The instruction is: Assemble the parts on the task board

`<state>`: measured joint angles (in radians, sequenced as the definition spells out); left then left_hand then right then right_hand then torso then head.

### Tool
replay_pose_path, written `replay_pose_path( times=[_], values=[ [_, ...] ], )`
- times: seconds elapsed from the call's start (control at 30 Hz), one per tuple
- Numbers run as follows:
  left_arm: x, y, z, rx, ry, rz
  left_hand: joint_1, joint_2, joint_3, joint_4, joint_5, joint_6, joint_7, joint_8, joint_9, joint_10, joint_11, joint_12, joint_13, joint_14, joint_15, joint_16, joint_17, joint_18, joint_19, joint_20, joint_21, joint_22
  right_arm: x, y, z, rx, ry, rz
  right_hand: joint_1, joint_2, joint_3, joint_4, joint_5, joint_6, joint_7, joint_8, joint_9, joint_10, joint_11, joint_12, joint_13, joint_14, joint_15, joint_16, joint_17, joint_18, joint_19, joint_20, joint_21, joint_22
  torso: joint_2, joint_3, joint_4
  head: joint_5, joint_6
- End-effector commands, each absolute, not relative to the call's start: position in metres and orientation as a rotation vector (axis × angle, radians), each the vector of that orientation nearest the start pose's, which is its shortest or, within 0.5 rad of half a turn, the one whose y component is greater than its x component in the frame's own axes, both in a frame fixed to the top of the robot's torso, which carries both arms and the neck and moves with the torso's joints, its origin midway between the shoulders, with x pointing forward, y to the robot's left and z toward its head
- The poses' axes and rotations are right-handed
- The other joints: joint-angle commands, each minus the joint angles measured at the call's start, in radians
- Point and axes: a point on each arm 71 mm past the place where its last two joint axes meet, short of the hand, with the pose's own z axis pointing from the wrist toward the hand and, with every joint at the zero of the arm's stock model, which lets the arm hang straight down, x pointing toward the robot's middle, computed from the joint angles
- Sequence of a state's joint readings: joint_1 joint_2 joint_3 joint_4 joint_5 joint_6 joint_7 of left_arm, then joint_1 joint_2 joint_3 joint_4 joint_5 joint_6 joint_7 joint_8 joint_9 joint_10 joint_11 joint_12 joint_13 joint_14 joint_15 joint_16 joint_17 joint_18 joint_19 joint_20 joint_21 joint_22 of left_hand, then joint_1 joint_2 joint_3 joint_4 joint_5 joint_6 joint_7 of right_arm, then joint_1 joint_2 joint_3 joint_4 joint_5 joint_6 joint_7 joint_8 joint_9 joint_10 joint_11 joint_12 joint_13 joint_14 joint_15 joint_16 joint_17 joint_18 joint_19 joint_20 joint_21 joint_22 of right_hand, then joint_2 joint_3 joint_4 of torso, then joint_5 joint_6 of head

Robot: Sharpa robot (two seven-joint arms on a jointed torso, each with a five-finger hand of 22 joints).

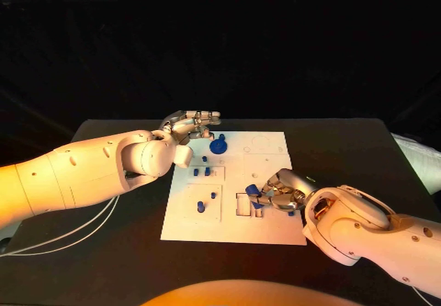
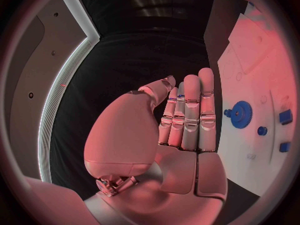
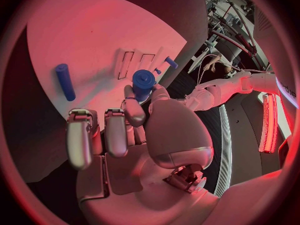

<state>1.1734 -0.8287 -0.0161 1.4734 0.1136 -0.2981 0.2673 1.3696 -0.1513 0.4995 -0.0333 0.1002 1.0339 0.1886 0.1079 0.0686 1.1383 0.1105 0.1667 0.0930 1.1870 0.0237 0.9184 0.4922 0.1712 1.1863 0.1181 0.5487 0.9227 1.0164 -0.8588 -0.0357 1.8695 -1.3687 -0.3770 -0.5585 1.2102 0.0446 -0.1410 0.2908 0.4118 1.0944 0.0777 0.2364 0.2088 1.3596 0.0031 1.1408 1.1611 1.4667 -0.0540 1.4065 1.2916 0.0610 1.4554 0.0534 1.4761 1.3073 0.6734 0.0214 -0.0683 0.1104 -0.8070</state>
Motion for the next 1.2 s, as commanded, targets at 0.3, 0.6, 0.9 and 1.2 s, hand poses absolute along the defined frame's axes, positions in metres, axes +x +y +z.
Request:
replay_pose_path(
  times=[0.3, 0.6, 0.9, 1.2],
  values=[
    [0.496, 0.213, -0.197, -1.339, 1.495, -1.518, -0.005, 0.005, -0.004, -0.002, 0.002, -0.008, -0.001, 0.005, 0.0, -0.008, 0.001, 0.008, 0.0, -0.007, -0.002, -0.004, -0.002, 0.011, -0.006, 0.0, -0.006, -0.001, 0.379, -0.125, -0.242, 0.134, 2.038, 0.633, -0.023, 0.018, -0.015, -0.001, -0.008, 0.028, -0.008, 0.01, 0.009, 0.004, -0.008, -0.007, 0.001, 0.054, -0.015, -0.004, -0.002, -0.016, -0.002, -0.008, -0.002, 0.09, -0.001, 0.0004, 0.0006, 0.003, -0.004],
    [0.496, 0.212, -0.197, -1.339, 1.496, -1.52, -0.005, 0.005, -0.004, -0.002, 0.002, -0.008, -0.001, 0.005, 0.0, -0.008, 0.001, 0.008, 0.0, -0.007, -0.002, -0.004, -0.002, 0.011, -0.006, 0.0, -0.006, -0.001, 0.381, -0.122, -0.243, 0.112, 2.032, 0.62, -0.023, 0.023, -0.018, -0.002, -0.008, 0.036, -0.012, 0.014, 0.013, 0.011, -0.012, 0.002, 0.012, 0.054, -0.018, -0.004, -0.001, -0.017, -0.001, -0.01, -0.002, 0.091, -0.001, 0.0007, 0.0008, 0.004, -0.006],
    [0.496, 0.212, -0.197, -1.339, 1.497, -1.52, -0.005, 0.005, -0.004, -0.002, 0.002, -0.008, -0.001, 0.005, 0.0, -0.008, 0.001, 0.008, 0.0, -0.007, -0.002, -0.004, -0.002, 0.011, -0.006, 0.0, -0.006, -0.001, 0.384, -0.119, -0.245, 0.086, 2.023, 0.606, -0.068, 0.027, -0.058, 0.0, -0.102, 0.038, -0.014, 0.015, 0.023, 0.012, -0.014, -0.014, 0.009, 0.053, -0.021, -0.012, -0.01, -0.015, -0.007, -0.015, -0.008, 0.083, -0.001, 0.001, 0.0025, 0.003, -0.007],
    [0.496, 0.213, -0.197, -1.34, 1.5, -1.517, -0.005, 0.005, -0.005, -0.003, 0.002, -0.009, 0.0, 0.006, 0.0, -0.01, 0.001, 0.009, 0.0, -0.008, -0.002, -0.004, -0.003, 0.011, -0.006, 0.001, -0.006, -0.002, 0.385, -0.118, -0.246, 0.09, 2.013, 0.61, -0.152, 0.016, -0.141, 0.002, -0.295, 0.022, -0.008, 0.008, 0.036, -0.011, -0.007, -0.077, -0.025, 0.047, -0.016, -0.036, -0.037, -0.008, -0.026, -0.011, -0.028, 0.053, -0.001, 0.001, 0.0021, 0.005, -0.01]
  ],
)
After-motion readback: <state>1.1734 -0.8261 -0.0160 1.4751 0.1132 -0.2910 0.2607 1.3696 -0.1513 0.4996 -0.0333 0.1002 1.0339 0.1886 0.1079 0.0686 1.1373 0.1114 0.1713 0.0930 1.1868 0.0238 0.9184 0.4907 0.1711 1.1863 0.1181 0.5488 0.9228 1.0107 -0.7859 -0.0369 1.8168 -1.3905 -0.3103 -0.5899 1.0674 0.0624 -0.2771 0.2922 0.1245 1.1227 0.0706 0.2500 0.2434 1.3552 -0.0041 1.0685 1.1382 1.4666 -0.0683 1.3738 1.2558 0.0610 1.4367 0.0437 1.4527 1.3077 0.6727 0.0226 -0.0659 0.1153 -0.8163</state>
